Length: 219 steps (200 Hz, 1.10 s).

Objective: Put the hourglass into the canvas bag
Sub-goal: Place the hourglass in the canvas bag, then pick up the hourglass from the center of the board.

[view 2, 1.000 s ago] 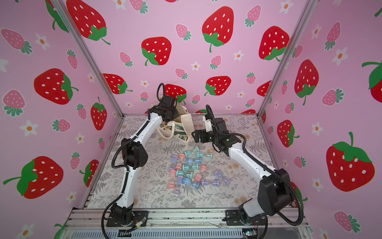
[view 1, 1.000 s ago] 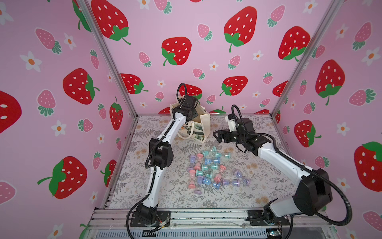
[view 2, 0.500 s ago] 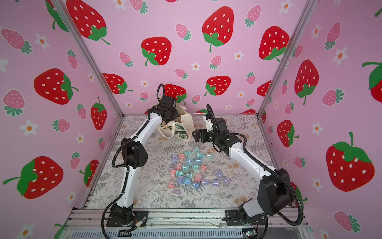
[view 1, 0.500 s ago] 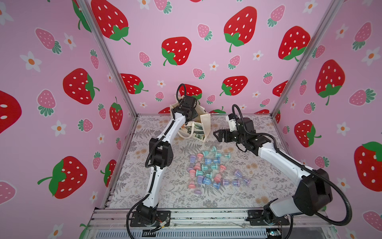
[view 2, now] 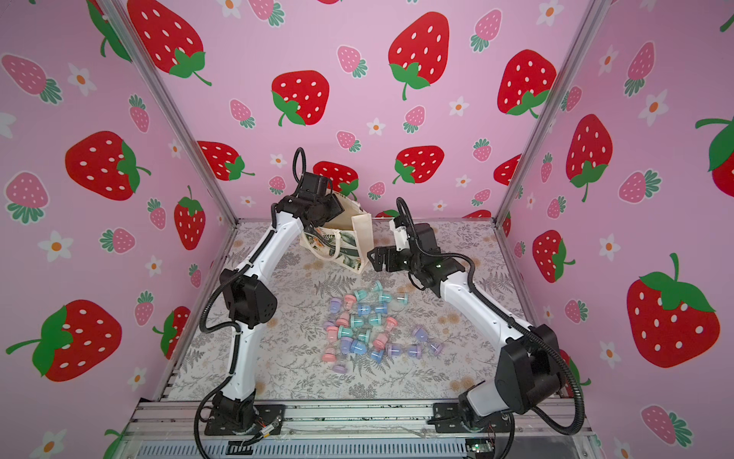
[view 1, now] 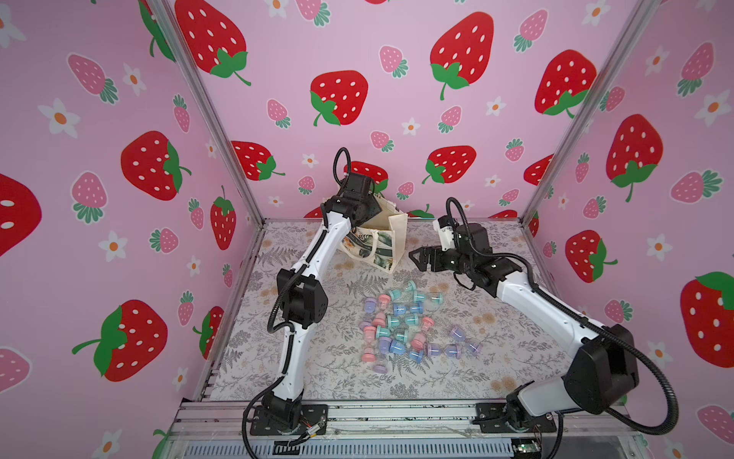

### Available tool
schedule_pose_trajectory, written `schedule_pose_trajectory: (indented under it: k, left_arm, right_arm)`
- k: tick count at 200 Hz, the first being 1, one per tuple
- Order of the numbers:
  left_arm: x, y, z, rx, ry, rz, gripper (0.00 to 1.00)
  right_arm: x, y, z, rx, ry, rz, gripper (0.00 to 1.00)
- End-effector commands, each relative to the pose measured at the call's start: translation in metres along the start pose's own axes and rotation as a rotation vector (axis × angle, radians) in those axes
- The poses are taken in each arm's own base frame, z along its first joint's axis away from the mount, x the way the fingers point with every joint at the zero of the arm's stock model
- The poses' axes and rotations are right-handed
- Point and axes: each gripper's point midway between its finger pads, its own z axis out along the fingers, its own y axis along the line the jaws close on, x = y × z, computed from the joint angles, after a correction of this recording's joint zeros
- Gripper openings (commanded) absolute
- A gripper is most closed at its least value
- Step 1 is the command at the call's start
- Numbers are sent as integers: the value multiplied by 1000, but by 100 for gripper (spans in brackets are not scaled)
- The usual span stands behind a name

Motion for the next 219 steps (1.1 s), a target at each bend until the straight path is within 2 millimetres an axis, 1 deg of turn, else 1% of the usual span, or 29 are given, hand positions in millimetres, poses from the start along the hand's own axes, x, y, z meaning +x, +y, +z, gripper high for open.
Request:
schedule_pose_trajectory:
  k: [1,21,38,51,71,99,135,164,176,184,201,214,219]
  left_arm:
    - [-19,-24,-41,82,-51,25,69]
    - [-22,-33,-65,115,-68,56,69]
    - [-20,-37,-83,135,-77,88,70]
    - [-16,-40,-100,147,-84,126,70]
    - [-2,-45,-126,180,-95,212,70]
    - [25,-34,-154,198,-119,293,70]
    - [74,-10,-181,187,-95,398,70]
    - [128,15,-189,186,-20,488,71]
    - [149,31,-189,156,15,513,71]
    - [166,43,-187,127,49,534,71]
    - [201,62,-180,109,142,594,71]
    - [220,77,-172,75,198,621,71]
    - [224,82,-169,61,213,624,71]
  right_arm:
    - [-8,8,-9,-23,-3,6,99]
    - [-6,9,-13,-25,9,0,99]
    - [0,8,-15,-16,25,-3,99]
    - [7,7,-17,-10,43,-3,99]
    - [21,5,-19,1,72,2,99]
    - [42,2,-19,6,108,12,99]
    - [69,5,-17,-7,162,14,99]
    - [93,15,-13,-37,210,-13,99]
    - [104,18,-11,-40,233,-17,99]
    - [111,21,-10,-46,249,-22,99]
    - [126,26,-10,-56,270,-29,99]
    - [135,30,-9,-70,274,-28,99]
    - [139,31,-9,-73,279,-27,99]
